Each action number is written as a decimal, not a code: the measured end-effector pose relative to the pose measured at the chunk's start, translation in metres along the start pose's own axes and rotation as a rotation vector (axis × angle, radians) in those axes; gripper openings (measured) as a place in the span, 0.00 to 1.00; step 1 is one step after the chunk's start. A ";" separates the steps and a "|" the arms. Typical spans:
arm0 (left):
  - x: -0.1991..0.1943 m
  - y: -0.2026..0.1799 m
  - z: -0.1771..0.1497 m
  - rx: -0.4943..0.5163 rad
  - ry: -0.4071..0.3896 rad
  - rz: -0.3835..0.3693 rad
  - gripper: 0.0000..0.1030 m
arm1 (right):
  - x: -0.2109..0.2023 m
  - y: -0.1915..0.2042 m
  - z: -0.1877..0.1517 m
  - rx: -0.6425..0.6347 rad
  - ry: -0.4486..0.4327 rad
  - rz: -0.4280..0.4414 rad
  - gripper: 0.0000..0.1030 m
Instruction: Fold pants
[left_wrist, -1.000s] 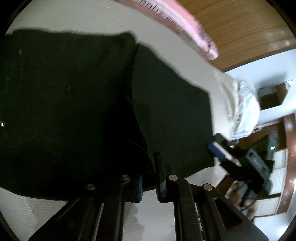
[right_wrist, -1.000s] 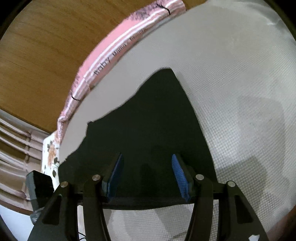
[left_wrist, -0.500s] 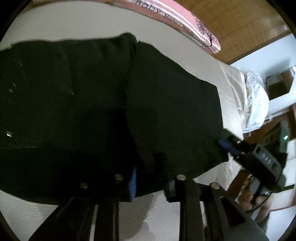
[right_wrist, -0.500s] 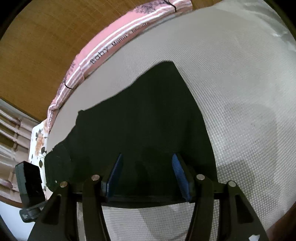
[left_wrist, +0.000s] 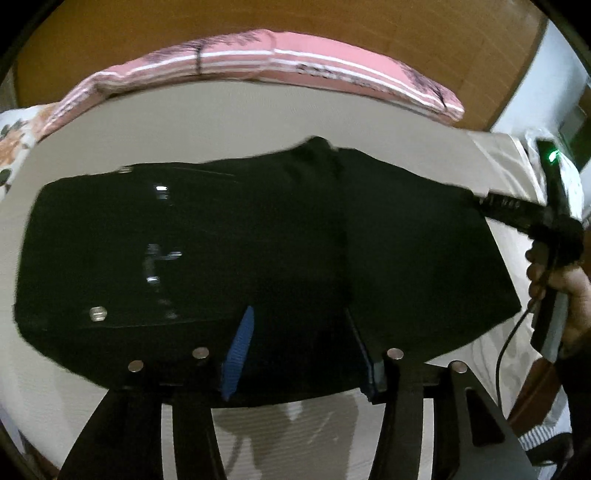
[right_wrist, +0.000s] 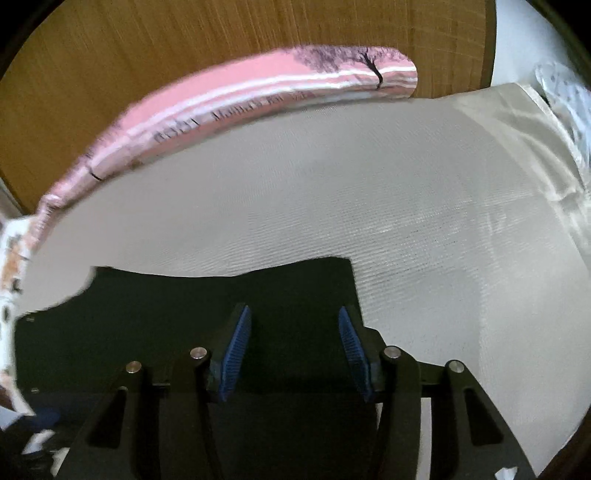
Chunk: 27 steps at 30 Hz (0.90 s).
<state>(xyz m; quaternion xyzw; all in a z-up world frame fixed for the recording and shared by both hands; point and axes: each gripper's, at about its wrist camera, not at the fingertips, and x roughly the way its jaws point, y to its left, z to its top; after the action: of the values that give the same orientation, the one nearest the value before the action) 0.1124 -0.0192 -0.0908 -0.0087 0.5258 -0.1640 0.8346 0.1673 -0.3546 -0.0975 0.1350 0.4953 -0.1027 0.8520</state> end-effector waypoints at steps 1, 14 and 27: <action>-0.004 0.010 0.000 -0.024 -0.010 0.004 0.50 | 0.008 0.000 0.000 0.000 0.021 -0.006 0.46; -0.066 0.128 -0.016 -0.335 -0.160 0.101 0.51 | -0.014 0.003 -0.046 0.009 0.042 0.044 0.47; -0.077 0.197 -0.060 -0.683 -0.153 -0.016 0.51 | -0.029 0.060 -0.092 -0.054 0.089 0.151 0.48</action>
<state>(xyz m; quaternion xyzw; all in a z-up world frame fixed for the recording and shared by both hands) 0.0811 0.1984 -0.0877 -0.3037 0.4861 0.0161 0.8192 0.0960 -0.2664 -0.1079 0.1532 0.5236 -0.0185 0.8379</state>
